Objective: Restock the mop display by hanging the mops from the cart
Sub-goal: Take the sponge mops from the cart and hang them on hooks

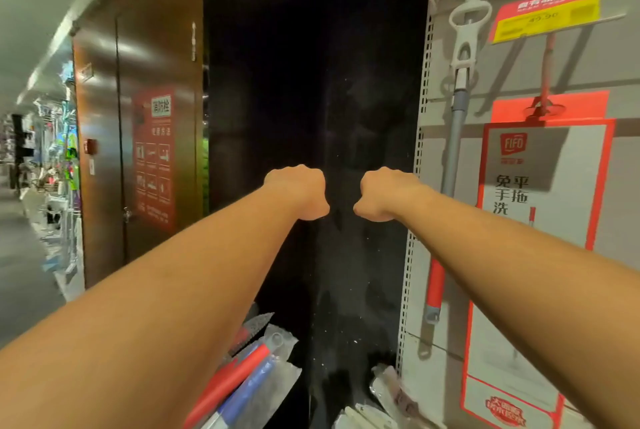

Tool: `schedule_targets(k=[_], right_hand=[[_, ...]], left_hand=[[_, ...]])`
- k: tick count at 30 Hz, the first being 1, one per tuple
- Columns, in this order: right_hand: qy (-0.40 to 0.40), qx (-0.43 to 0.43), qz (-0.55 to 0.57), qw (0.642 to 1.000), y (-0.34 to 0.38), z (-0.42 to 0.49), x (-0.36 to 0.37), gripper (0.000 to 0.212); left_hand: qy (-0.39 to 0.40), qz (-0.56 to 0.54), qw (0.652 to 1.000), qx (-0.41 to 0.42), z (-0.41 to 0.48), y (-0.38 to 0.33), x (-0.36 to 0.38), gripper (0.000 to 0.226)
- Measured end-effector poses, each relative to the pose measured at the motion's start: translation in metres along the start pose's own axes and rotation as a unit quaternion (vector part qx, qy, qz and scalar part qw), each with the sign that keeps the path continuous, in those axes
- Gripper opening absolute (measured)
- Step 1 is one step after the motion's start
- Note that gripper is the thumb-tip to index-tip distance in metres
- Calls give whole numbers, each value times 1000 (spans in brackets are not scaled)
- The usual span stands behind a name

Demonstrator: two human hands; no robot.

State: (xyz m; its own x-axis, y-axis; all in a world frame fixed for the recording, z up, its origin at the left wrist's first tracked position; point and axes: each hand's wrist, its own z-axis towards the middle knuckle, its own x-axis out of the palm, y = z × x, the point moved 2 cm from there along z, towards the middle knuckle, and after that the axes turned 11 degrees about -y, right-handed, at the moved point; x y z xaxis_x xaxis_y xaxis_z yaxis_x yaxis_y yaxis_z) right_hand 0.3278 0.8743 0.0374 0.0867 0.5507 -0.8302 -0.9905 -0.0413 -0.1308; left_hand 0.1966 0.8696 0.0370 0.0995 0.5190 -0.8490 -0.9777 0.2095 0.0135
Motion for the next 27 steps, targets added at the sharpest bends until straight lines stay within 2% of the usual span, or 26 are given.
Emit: schedule_targets(k=[13,17,20,27], right_hand=[[67,-95,92,989,146,-79,5,9],[84,-112,104,985,189,-112,8,22],[100,-122,109,981,211,-131,11,26],[94,-156,129,975,238,-153,21,16]], left_hand=[[66,76,991,-86,-135,116,-2,27],[78,90,988,-101,-182,146,1,29],[90,94,985,-115,-209,161,3,30],[106,113,976,-150,-247,178,2,27]])
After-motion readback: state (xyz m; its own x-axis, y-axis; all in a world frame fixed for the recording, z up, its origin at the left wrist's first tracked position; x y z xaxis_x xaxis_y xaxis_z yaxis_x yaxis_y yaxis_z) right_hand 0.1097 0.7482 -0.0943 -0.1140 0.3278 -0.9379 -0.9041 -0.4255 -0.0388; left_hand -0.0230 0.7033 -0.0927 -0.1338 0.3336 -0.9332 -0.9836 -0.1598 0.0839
